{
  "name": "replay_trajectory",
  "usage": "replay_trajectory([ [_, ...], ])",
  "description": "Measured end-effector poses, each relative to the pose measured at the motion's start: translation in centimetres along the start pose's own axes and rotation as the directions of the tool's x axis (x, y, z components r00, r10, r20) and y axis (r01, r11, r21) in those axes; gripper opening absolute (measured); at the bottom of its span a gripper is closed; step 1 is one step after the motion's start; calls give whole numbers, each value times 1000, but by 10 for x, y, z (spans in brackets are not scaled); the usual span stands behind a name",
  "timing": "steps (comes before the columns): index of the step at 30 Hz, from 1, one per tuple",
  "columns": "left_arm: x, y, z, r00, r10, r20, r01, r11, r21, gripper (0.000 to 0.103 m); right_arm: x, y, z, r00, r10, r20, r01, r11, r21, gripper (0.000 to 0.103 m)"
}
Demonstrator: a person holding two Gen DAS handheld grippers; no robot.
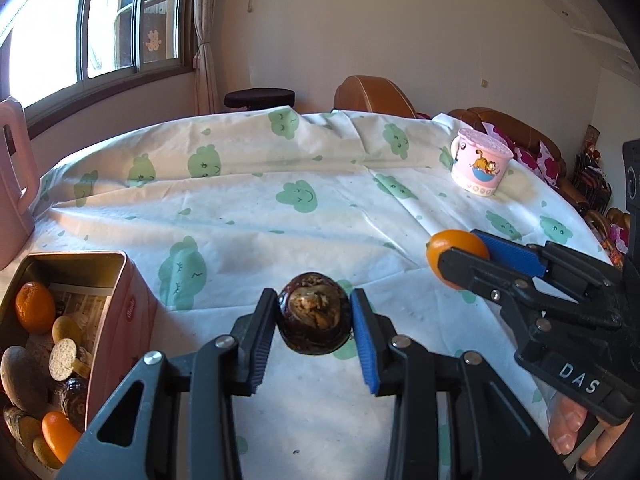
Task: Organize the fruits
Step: 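Lift the brown scaly fruit with the left tool while the right tool lifts the orange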
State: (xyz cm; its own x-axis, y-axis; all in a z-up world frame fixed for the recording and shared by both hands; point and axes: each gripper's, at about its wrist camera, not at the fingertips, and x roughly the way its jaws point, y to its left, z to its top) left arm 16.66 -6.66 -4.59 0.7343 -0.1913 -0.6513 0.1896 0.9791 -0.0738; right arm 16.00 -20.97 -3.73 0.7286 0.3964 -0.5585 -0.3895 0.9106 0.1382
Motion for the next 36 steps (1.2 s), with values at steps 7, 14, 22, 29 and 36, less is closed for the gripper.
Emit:
replay_trajectory([
  [7, -9, -2, -1, 998, 16, 52, -17, 1000, 11, 39, -5, 2, -1, 1000, -1, 29, 1, 1000, -12, 34],
  [14, -15, -6, -1, 995, 39, 88, -42, 999, 31, 39, -12, 5, -1, 998, -5, 68, 7, 1000, -28, 34],
  [22, -21, -10, -2, 991, 58, 121, -64, 997, 47, 39, -19, 7, -2, 995, -8, 103, 12, 999, -36, 34],
  [29, -28, -11, -4, 985, 65, 158, -73, 996, 48, 39, -23, 8, -3, 992, -7, 130, 12, 999, -41, 34],
  [36, -36, -11, -5, 978, 73, 198, -83, 996, 45, 39, -29, 9, -4, 987, -7, 161, 15, 999, -47, 34],
])
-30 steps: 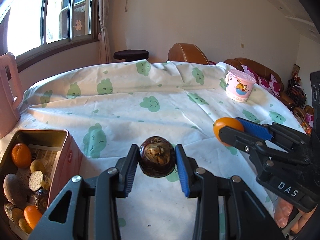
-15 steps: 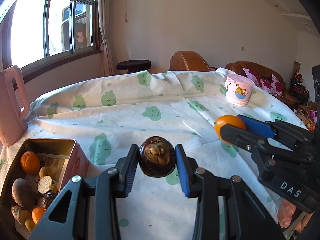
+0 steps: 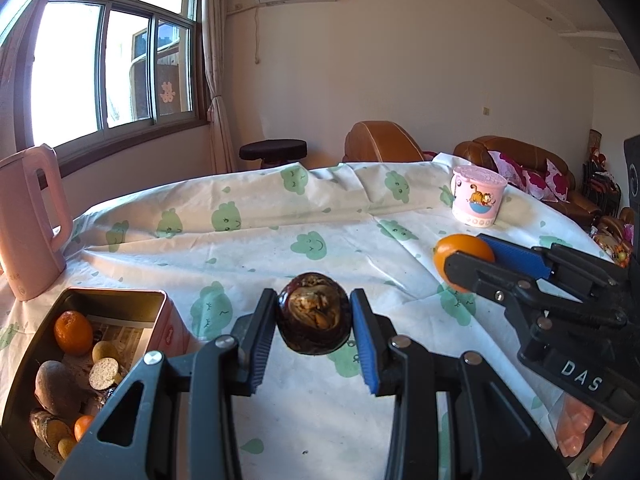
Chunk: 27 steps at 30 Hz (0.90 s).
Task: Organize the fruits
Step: 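Lift the brown scaly fruit with the left tool while the right tool lifts the orange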
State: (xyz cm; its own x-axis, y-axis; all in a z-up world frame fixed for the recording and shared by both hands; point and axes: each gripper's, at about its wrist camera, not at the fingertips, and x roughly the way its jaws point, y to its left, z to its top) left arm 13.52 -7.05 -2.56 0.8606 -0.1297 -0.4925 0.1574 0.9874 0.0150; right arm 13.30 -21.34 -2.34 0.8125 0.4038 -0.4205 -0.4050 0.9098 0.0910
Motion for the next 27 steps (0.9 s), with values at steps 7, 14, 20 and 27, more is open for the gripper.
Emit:
replay_trajectory([
  [7, -8, 1, 0, 999, 16, 41, -16, 1000, -5, 39, -5, 1, 0, 999, -6, 34, 6, 1000, -7, 34],
  [14, -15, 1, 0, 997, 30, 77, -30, 1000, -5, 39, -11, 3, 0, 998, -15, 62, 16, 1000, -14, 34],
  [20, -19, 3, -2, 995, 38, 87, -37, 999, -15, 39, -13, 4, -1, 997, -28, 73, 29, 999, -20, 34],
  [27, -31, 10, -7, 994, 49, 96, -47, 999, -25, 39, -13, 8, -1, 997, -27, 65, 29, 999, -24, 34],
])
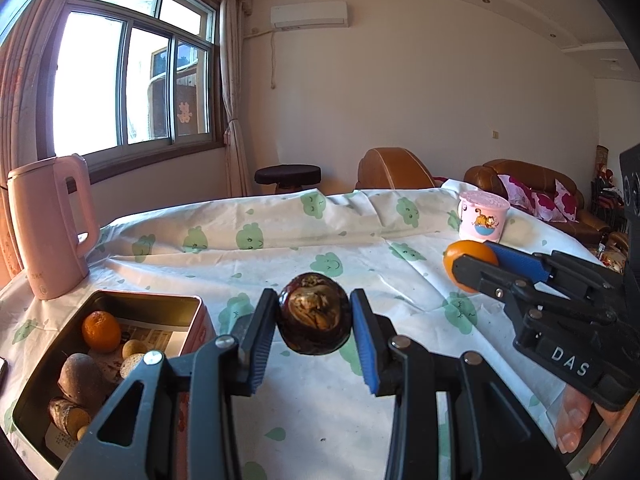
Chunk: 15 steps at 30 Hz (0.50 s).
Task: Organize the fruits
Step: 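Lift the brown scaly fruit with the left tool while the right tool lifts the orange, then carry the scaly fruit to the tin with the left tool while the right carries the orange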
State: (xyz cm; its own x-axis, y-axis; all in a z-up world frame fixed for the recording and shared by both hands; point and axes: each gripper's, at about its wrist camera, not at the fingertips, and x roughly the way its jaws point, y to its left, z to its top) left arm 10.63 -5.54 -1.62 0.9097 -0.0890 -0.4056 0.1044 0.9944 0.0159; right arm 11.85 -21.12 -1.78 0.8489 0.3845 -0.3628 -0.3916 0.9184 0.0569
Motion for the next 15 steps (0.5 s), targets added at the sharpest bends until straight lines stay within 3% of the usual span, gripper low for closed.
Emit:
replay_trajectory([
  [15, -34, 49, -6, 996, 86, 14, -86, 995, -46, 39, 9, 54, 12, 991, 134, -15, -134, 991, -27, 34],
])
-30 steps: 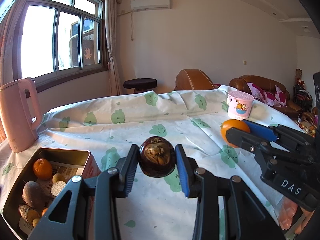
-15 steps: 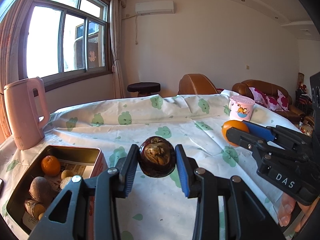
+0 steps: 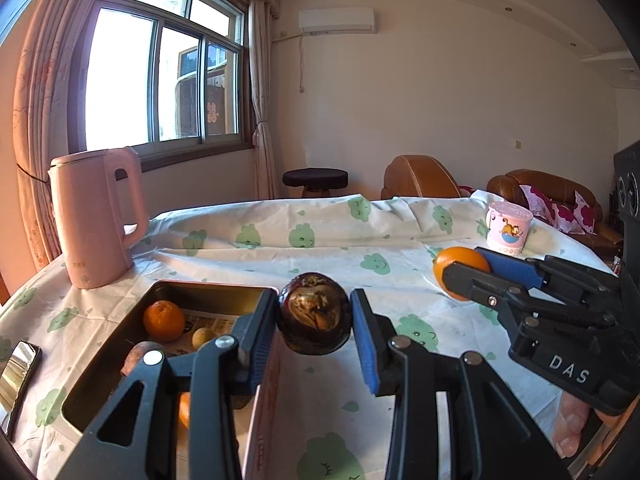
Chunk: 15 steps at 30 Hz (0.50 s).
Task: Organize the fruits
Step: 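Carry the scaly fruit to the tin with the left tool while the right carries the orange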
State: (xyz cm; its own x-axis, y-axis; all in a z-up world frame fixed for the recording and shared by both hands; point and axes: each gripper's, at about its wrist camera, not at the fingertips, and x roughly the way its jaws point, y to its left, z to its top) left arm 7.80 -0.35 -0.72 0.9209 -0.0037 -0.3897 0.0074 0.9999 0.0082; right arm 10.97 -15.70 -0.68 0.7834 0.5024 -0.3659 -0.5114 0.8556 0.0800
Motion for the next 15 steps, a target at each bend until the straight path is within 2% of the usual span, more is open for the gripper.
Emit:
replay_trajectory([
  [15, -25, 66, -9, 996, 94, -7, -94, 993, -71, 39, 15, 53, 9, 994, 109, -3, -109, 993, -49, 34],
])
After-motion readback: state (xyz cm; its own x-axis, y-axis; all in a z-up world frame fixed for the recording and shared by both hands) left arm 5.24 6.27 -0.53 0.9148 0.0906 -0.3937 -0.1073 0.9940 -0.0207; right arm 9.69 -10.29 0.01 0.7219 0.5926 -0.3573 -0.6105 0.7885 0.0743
